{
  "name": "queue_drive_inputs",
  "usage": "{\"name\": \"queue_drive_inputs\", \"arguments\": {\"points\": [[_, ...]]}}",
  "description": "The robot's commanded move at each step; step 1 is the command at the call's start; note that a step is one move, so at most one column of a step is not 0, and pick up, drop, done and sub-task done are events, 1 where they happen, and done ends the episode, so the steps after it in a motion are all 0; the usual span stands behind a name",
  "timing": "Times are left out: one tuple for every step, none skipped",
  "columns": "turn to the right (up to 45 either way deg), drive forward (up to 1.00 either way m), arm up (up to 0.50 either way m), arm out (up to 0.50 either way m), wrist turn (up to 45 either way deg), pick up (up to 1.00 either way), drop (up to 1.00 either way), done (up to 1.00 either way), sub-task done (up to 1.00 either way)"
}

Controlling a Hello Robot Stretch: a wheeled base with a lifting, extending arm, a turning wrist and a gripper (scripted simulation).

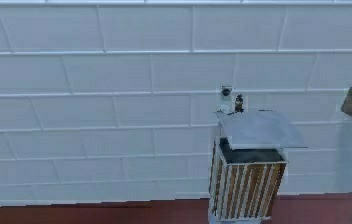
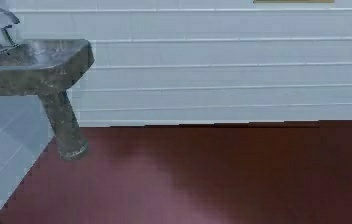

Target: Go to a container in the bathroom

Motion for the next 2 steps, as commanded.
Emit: {"name": "queue_drive_inputs", "arguments": {"points": [[21.0,0.00,0.00,0.00,0.0,0.00,0.00,0.00,0.00],[0.0,0.00,0.00,0.00,0.0,0.00,0.00,1.00,0.00]]}}
